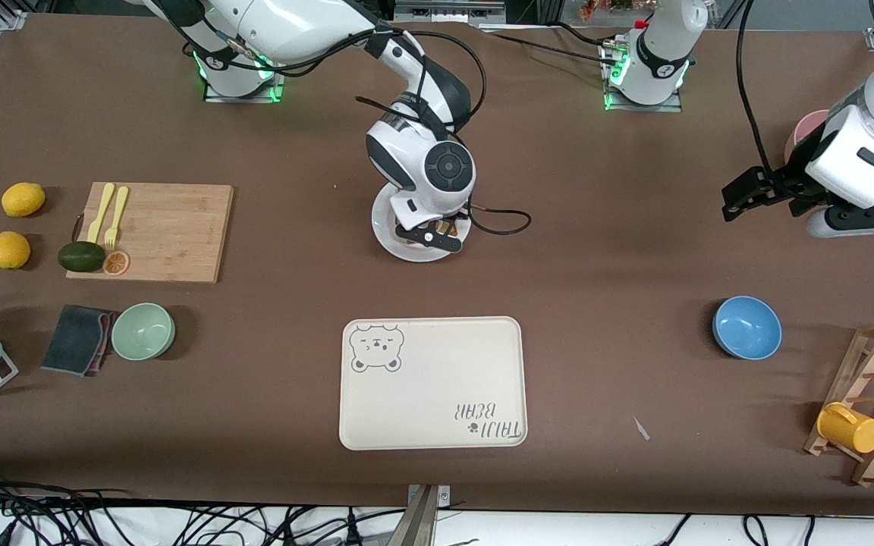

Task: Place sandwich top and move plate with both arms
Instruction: 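Lower the bread onto the egg and open the right gripper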

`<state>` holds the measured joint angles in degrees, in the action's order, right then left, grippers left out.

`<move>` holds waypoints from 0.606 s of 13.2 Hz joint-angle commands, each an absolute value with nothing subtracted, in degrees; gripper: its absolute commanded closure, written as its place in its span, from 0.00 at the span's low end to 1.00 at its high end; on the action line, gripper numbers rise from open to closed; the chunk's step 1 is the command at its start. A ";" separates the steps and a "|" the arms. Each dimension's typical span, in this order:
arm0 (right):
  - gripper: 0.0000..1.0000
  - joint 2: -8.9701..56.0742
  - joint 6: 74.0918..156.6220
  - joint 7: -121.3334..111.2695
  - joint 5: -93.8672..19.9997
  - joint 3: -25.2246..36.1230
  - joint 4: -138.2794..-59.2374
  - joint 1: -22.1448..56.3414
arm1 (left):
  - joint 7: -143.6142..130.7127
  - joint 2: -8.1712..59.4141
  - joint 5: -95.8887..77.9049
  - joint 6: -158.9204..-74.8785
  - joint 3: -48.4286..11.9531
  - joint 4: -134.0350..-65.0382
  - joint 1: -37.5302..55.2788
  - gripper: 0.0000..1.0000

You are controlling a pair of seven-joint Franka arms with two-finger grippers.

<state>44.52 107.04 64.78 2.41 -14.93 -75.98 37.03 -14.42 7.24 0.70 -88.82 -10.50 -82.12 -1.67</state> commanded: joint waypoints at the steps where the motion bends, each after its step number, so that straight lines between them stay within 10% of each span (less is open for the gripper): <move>1: 0.36 45.44 106.88 64.07 1.05 -15.21 -74.18 36.21 | -14.15 7.38 -0.35 -88.68 -10.55 -81.30 -1.50 0.00; 2: 0.06 45.35 106.88 64.07 1.14 -15.12 -74.18 36.12 | -14.24 7.38 -0.18 -88.68 -10.46 -81.30 -1.32 0.00; 3: 0.01 45.09 106.79 63.99 1.14 -15.12 -74.09 35.69 | -14.15 7.38 -0.35 -88.68 -10.46 -81.30 -1.58 0.00; 8: 0.00 40.97 106.00 64.77 -2.53 -15.21 -74.09 30.86 | -14.15 7.47 -0.35 -88.68 -10.46 -81.30 -1.67 0.00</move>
